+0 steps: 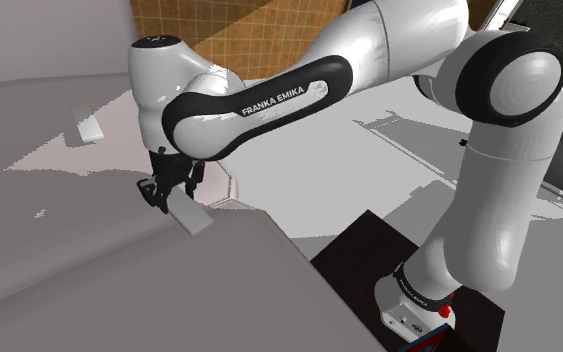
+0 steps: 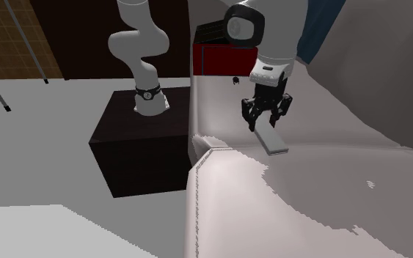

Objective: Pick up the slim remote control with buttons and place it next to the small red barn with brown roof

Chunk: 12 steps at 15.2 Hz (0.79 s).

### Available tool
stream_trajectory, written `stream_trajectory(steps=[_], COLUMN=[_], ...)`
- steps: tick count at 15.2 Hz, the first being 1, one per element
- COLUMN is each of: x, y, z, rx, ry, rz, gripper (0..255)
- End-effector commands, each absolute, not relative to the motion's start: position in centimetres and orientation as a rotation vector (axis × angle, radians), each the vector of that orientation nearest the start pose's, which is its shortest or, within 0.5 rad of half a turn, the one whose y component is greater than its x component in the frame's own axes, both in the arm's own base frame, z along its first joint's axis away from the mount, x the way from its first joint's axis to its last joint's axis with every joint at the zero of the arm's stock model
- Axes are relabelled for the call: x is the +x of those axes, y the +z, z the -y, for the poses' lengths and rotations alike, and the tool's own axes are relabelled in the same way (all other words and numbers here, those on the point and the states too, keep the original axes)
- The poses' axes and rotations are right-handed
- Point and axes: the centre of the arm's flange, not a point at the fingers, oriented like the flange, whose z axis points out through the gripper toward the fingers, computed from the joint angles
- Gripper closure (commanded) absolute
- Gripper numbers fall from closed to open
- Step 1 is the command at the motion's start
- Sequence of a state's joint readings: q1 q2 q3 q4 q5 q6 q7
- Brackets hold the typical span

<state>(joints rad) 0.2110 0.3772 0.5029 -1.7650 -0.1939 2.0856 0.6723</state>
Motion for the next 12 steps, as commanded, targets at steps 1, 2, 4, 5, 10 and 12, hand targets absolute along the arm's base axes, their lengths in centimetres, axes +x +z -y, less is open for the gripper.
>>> stream_trajectory(steps=[1, 2, 4, 5, 10, 12], x=[50.8, 50.8, 50.8, 50.8, 50.8, 50.8], y=[38.3, 38.9, 39.9, 40.5, 43.1, 44.2], z=[-39.2, -39.2, -39.2, -39.2, -39.2, -39.2], rx=[-3.132, -3.132, -3.132, -3.132, -3.132, -3.132], ry=[0.016, 0.016, 0.016, 0.016, 0.016, 0.016], rz=[0.171, 0.171, 0.171, 0.171, 0.171, 0.171], gripper=[255, 255, 255, 255, 255, 255])
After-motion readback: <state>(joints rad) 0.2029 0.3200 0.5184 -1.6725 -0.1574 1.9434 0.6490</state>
